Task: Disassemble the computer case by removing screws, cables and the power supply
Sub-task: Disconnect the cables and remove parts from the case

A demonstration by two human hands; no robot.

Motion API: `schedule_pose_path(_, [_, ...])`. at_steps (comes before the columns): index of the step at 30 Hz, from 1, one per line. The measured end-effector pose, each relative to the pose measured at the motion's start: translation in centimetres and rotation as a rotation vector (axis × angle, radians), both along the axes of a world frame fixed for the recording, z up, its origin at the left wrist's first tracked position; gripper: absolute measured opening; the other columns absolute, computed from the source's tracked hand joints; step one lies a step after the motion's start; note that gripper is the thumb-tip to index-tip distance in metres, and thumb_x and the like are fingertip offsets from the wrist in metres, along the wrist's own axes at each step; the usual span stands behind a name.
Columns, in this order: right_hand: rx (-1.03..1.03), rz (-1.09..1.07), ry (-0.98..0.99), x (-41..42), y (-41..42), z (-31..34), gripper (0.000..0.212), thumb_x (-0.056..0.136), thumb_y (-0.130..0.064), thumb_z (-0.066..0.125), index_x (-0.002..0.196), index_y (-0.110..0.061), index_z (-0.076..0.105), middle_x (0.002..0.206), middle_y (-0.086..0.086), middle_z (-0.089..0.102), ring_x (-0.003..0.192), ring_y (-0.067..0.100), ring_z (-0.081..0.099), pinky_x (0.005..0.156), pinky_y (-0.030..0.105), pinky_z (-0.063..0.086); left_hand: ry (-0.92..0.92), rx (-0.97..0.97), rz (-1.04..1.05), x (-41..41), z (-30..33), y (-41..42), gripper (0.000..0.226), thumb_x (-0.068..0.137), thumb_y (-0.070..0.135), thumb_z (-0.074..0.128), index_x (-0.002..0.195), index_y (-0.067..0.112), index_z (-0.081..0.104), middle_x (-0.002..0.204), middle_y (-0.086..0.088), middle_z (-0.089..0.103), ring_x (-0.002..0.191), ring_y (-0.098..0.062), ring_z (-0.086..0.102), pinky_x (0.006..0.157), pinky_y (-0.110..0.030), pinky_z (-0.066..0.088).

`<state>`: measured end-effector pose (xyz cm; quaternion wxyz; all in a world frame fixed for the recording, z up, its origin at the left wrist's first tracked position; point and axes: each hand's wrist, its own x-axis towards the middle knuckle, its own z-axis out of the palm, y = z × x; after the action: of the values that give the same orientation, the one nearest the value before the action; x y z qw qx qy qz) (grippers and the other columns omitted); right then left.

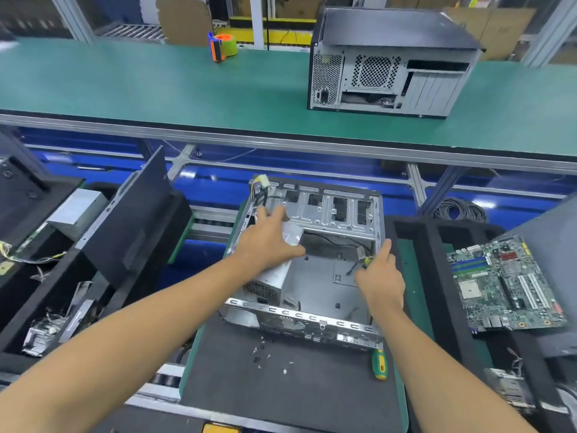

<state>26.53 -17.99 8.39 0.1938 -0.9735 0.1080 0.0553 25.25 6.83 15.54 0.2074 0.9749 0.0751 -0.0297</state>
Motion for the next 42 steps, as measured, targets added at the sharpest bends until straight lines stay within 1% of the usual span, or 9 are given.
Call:
schedule_pose_path(4, [0.004,0.002,0.008,-0.1,0.0,0.2,0.083,0.097,-0.025,0.05,0.161,-0.012,-0.002,0.149,0.017,0.042,0.105,0.041,0.063,0.083,0.051,0.055,-0.019,-0.214,0.047,0.2,3.0,1.0,0.063,0.055,0.068,0.067,0.106,0.042,0.041,0.112,0.005,0.043,0.083,-0.018,0.062,0.074,-0.038,0.051])
schedule_pose_path(7, [0.004,0.007,0.008,-0.2,0.0,0.4,0.083,0.097,-0.024,0.049,0.161,-0.012,-0.002,0.151,0.016,0.041,0.103,0.04,0.064,0.083,0.05,0.056,-0.043,-0.36,0.025,0.2,4.4,1.8,0.055,0.061,0.059,0.074,0.105,0.044,0.045,0.117,0.005,0.049,0.093,-0.015,0.062,0.082,-0.043,0.055])
schedule_pose_path(10, [0.002,0.007,0.008,-0.2,-0.1,0.5,0.083,0.097,-0.025,0.048,0.161,-0.012,-0.003,0.152,0.017,0.039,0.099,0.04,0.065,0.08,0.048,0.057,-0.108,-0.393,-0.04,-0.8,5.0,2.2,0.053,0.064,0.053,0.077,0.107,0.045,0.047,0.118,0.017,0.05,0.099,-0.004,0.059,0.089,-0.044,0.054])
schedule_pose_path(14, [0.023,0.004,0.011,-0.2,0.0,0.4,0.083,0.097,-0.027,0.047,0.161,-0.012,-0.002,0.153,0.017,0.039,0.1,0.041,0.065,0.082,0.049,0.056,-0.238,-0.398,-0.139,-2.6,5.5,2.4,0.056,0.064,0.051,0.08,0.112,0.046,0.051,0.117,0.027,0.047,0.101,0.001,0.056,0.088,-0.043,0.053])
schedule_pose_path(25, [0.056,0.003,-0.021,-0.2,-0.2,0.0,0.079,0.097,-0.027,0.045,0.161,-0.013,0.001,0.152,0.018,0.04,0.098,0.042,0.064,0.08,0.047,0.054,-0.474,-0.378,-0.463,-6.0,7.3,6.4,0.062,0.064,0.031,0.083,0.123,0.026,0.061,0.132,0.005,0.055,0.128,-0.024,0.054,0.102,-0.049,0.047])
schedule_pose_path(31, [0.059,0.003,-0.052,0.0,-0.3,-0.6,0.075,0.099,-0.029,0.042,0.161,-0.009,0.004,0.147,0.02,0.044,0.096,0.041,0.063,0.069,0.04,0.041,-0.56,-0.364,-0.544,-7.3,6.4,6.8,0.062,0.058,0.027,0.087,0.117,0.018,0.066,0.134,-0.002,0.056,0.126,-0.029,0.057,0.1,-0.051,0.048])
schedule_pose_path(38, [0.058,-0.004,-0.083,0.1,-0.3,-0.9,0.075,0.099,-0.03,0.044,0.16,-0.01,0.008,0.143,0.019,0.045,0.094,0.04,0.063,0.066,0.041,0.042,-0.713,-0.353,-0.588,-7.7,6.5,7.3,0.068,0.055,0.027,0.088,0.118,0.017,0.065,0.135,-0.005,0.056,0.123,-0.03,0.059,0.099,-0.046,0.049])
schedule_pose_path(40, [0.052,0.021,-0.104,0.0,-0.2,-0.5,0.077,0.096,-0.03,0.049,0.16,-0.01,0.01,0.147,0.02,0.038,0.112,0.039,0.057,0.08,0.049,0.049,-0.775,-0.345,-0.604,-7.8,6.5,7.3,0.071,0.052,0.026,0.088,0.119,0.018,0.064,0.135,-0.007,0.056,0.12,-0.031,0.059,0.095,-0.047,0.051])
schedule_pose_path(42, [-0.044,0.085,-0.161,-0.2,-0.1,-0.4,0.078,0.093,-0.031,0.053,0.159,-0.013,0.016,0.154,0.02,0.029,0.137,0.038,0.038,0.106,0.053,0.038,-0.838,-0.328,-0.626,-8.0,6.5,7.1,0.073,0.05,0.025,0.089,0.118,0.016,0.063,0.133,-0.01,0.056,0.119,-0.032,0.06,0.092,-0.045,0.053])
